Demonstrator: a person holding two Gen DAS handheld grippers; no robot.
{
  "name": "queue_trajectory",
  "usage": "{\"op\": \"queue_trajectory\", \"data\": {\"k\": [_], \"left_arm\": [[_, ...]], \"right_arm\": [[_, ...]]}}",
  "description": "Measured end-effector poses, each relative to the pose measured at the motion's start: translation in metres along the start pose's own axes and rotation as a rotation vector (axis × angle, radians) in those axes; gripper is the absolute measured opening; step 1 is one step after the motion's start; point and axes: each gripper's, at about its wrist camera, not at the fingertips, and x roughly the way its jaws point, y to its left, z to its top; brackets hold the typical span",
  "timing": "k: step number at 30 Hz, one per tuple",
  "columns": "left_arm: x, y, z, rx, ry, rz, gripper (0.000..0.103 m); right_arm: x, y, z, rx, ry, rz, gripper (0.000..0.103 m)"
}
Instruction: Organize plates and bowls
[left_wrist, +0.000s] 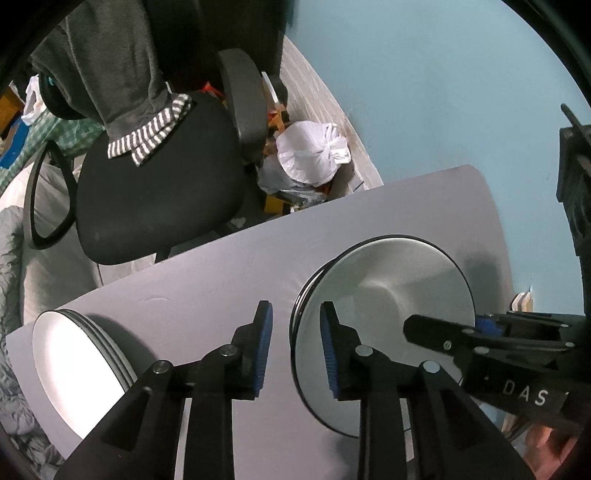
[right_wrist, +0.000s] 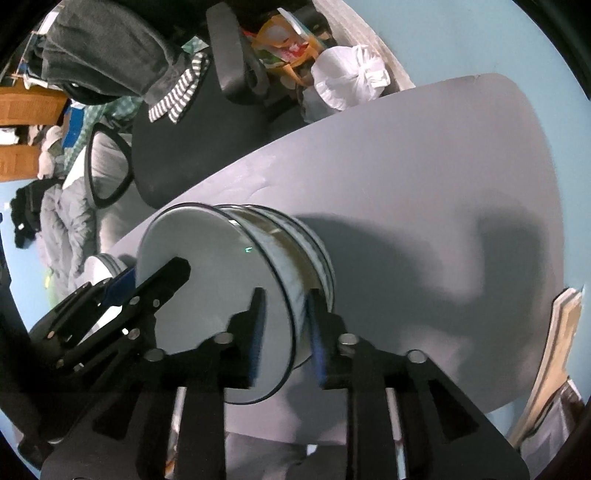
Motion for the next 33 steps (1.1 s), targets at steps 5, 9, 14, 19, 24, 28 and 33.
{"op": "queue_trajectory", "data": {"k": [5, 9, 14, 19, 24, 28, 33], "left_arm": [[-0.007, 0.003, -0.001, -0.012, -0.012, -0.001, 0.037], [-0.017, 0.004, -0.005, -0.014, -0.039, -0.002, 0.048], [-0.022, 0.006, -0.009, -0.018, -0.047, -0.009, 0.05], [-0.026, 0.008, -0.013, -0.023, -0.051, -0.017, 0.05], [-0.035, 0.007, -0.017, -0.023, -0.066, -0.021, 0.054], [-0.047, 0.009, -0.022, -0.033, -0.086, -0.031, 0.061], [-0.066, 0.01, -0.028, -0.043, -0.122, -0.037, 0.068]], "right_arm": [[-0.003, 0.004, -0.003, -0.004, -0.004, -0.006, 0.029], [-0.006, 0.005, -0.005, 0.001, -0.011, -0.001, 0.032], [-0.01, 0.003, -0.006, 0.015, -0.024, -0.002, 0.036], [-0.021, 0.001, -0.004, 0.018, -0.067, -0.021, 0.051], [-0.034, -0.001, -0.004, 0.013, -0.104, -0.036, 0.056], [-0.047, -0.001, -0.009, -0.014, -0.151, -0.069, 0.064], [-0.061, 0.003, -0.018, -0.069, -0.193, -0.119, 0.065]]}}
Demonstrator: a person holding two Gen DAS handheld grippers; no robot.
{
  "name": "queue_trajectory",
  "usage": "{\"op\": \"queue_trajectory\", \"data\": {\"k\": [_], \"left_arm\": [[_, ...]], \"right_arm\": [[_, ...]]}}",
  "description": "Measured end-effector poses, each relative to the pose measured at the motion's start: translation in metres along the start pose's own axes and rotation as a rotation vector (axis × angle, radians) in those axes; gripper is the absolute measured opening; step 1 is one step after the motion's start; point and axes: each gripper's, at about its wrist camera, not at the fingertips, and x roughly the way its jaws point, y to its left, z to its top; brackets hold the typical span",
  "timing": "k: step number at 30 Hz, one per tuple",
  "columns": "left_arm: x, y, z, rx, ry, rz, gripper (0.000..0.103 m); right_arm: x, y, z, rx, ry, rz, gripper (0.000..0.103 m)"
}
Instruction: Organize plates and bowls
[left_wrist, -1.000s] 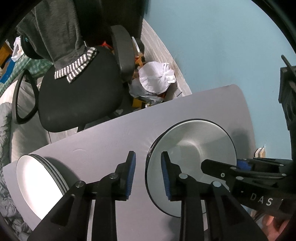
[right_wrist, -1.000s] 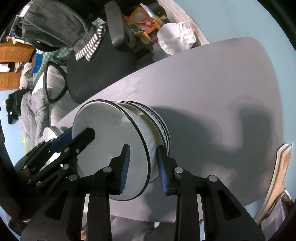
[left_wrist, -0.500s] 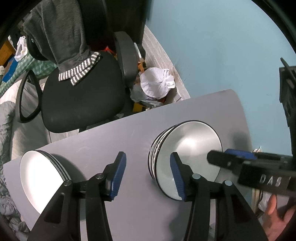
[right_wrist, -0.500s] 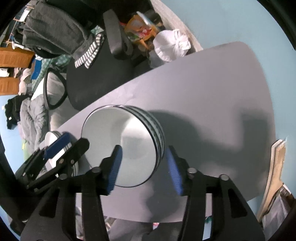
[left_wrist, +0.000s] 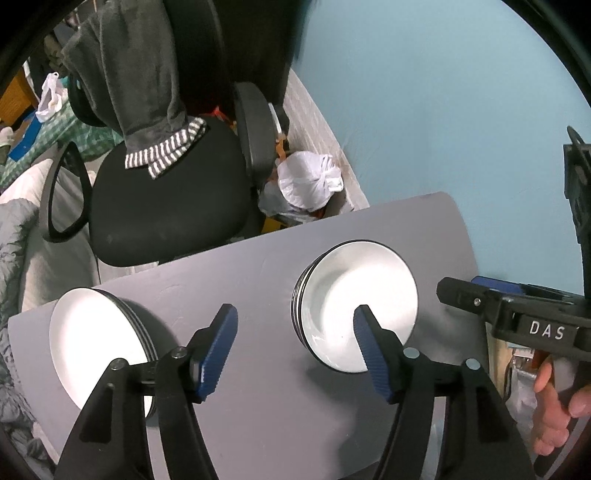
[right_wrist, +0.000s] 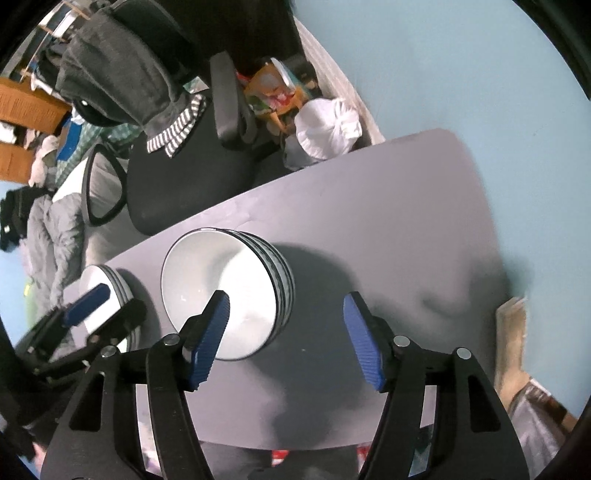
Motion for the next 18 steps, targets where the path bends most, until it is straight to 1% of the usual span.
{"op": "queue_trajectory", "data": {"k": [4, 8, 10, 13, 18], "left_arm": [[-0.018, 0.001, -0.004, 0.006, -0.031, 0.004, 0.069], [-0.033, 0.001, -0.007, 0.012, -0.052, 0.008, 0.07], [-0.039, -0.001, -0.008, 0.019, -0.066, 0.016, 0.074], [-0.051, -0.003, -0.01, 0.033, -0.098, 0.033, 0.074], [-0.067, -0.006, -0.014, 0.044, -0.128, 0.03, 0.074]], "right_arm": [[-0.014, 0.004, -0.005, -0.041, -0.036, -0.014, 0.065], [-0.031, 0.011, -0.01, -0.093, -0.091, -0.038, 0.065], [-0.038, 0.016, -0.012, -0.125, -0.12, -0.054, 0.065], [-0.048, 0.023, -0.016, -0.157, -0.15, -0.06, 0.065], [-0.067, 0.033, -0.021, -0.174, -0.211, -0.06, 0.065]]}}
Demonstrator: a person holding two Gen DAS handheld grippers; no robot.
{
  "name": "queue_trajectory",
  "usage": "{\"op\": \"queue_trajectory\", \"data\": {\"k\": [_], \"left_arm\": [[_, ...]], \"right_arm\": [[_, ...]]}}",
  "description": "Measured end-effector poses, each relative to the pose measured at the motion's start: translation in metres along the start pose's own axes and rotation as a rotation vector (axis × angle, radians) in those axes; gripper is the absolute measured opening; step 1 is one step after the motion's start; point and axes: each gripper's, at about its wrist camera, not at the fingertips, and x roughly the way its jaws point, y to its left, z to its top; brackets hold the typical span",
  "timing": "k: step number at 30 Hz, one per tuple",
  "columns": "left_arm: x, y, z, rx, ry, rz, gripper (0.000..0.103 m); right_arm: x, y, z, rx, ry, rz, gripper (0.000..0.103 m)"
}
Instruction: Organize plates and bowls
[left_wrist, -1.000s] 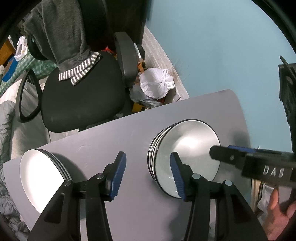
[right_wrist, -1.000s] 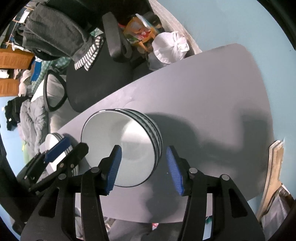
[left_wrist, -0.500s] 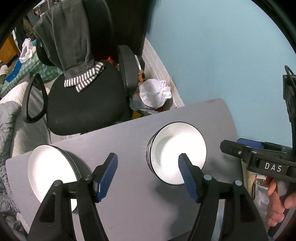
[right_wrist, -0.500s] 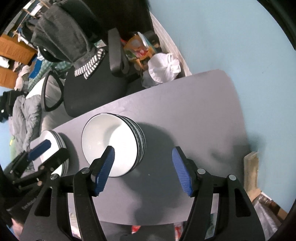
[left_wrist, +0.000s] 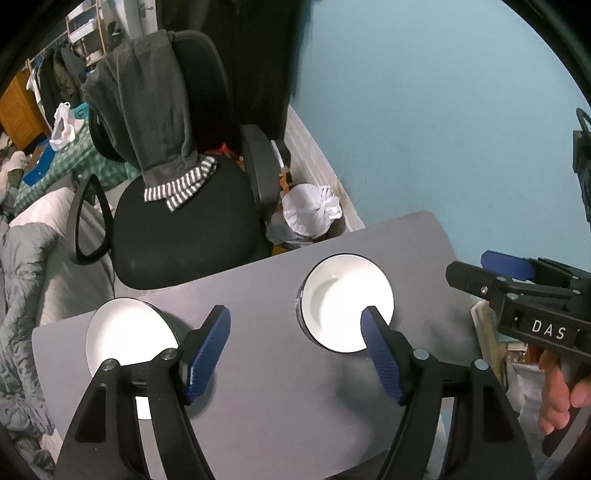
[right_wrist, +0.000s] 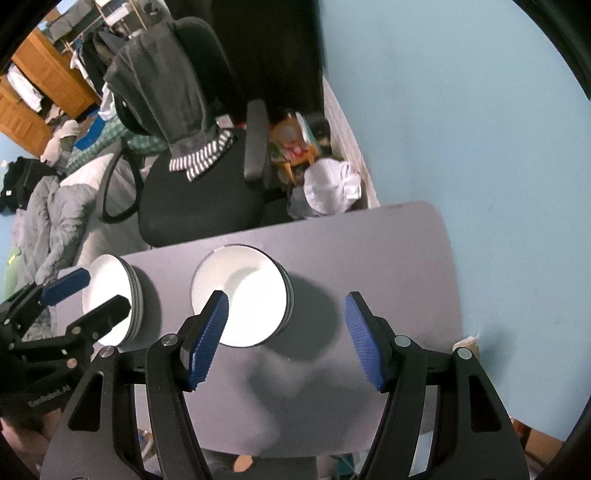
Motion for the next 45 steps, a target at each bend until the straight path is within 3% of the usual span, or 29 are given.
{"op": "queue_trajectory", "data": {"k": [11, 22, 35, 45], "left_arm": [[-0.023, 0.002, -0.004, -0.011, -0.064, -0.011, 0.079], [-0.03, 0.001, -0.006, 0.012, -0.087, -0.002, 0.079], [-0.01, 0.005, 0.0, 0.0, -0.035, 0.024, 0.079], [0.018, 0.013, 0.001, -0.063, 0.017, 0.005, 0.079]], "right_arm": [[-0.028, 0.018, -0.004, -0.081, -0.092, -0.005, 0.066], [-0.03, 0.021, 0.0, -0.13, -0.107, -0.006, 0.066], [-0.02, 0.01, 0.012, -0.186, -0.074, -0.004, 0.066], [0.014, 0.001, 0.026, -0.251, 0.014, 0.025, 0.066]]}}
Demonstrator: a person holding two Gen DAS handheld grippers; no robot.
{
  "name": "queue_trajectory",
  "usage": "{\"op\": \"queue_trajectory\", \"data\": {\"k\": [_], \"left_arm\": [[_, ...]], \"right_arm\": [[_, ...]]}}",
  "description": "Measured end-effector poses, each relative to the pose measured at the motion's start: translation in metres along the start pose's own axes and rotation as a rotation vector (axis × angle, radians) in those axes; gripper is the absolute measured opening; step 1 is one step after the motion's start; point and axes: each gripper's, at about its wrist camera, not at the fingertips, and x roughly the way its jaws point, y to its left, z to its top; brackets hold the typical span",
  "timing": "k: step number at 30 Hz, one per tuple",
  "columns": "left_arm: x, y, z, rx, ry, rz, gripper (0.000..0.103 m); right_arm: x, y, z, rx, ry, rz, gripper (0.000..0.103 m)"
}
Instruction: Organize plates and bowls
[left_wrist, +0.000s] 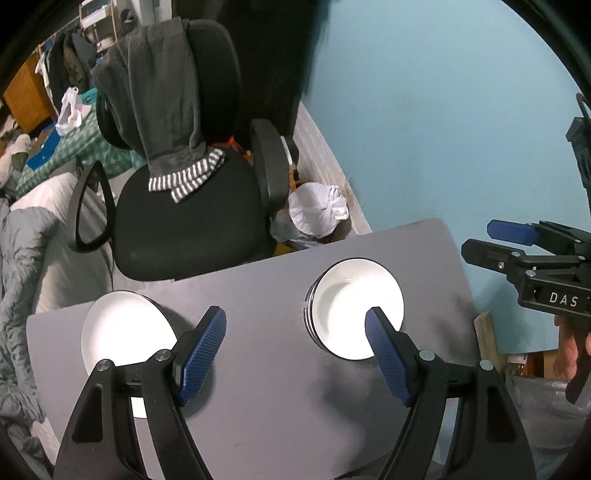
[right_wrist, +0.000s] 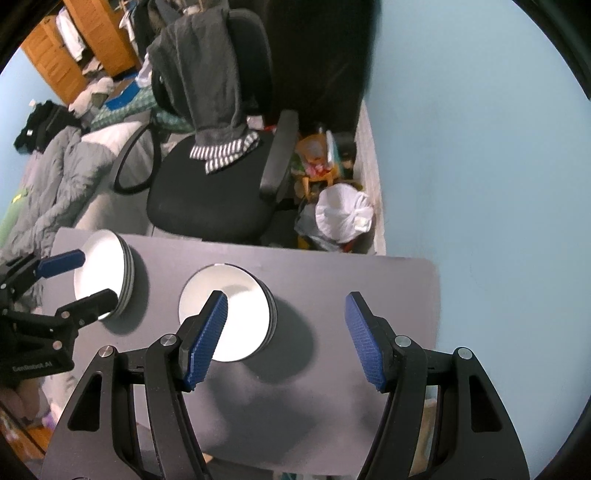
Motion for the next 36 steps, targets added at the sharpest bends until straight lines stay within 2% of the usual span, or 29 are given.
{"op": "queue_trajectory", "data": {"k": [6, 9, 11, 18, 28, 36], "left_arm": [[0.033, 0.001, 0.002, -0.011, 0.057, -0.017, 0.079], [0.05, 0.003, 0.001, -0.033, 0.093, -0.047, 0.079], [0.061, 0.003, 0.002, -0.04, 0.11, -0.073, 0.079], [0.097, 0.007, -0.004, -0.06, 0.165, -0.08, 0.079], [0.129, 0.011, -0.011, -0.079, 0.213, -0.096, 0.079], [0.149, 0.016, -0.014, -0.141, 0.257, -0.122, 0.079]], "right_arm": [[0.033, -0.011, 0.004, -0.018, 0.069, 0.079, 0.066], [0.058, -0.011, 0.005, -0.039, 0.144, 0.108, 0.066], [0.071, -0.012, 0.005, -0.041, 0.176, 0.108, 0.066], [0.112, -0.004, -0.003, -0.084, 0.271, 0.14, 0.066], [0.144, -0.008, 0.0, -0.067, 0.31, 0.185, 0.066], [0.166, -0.011, 0.0, -0.028, 0.346, 0.252, 0.066]]}}
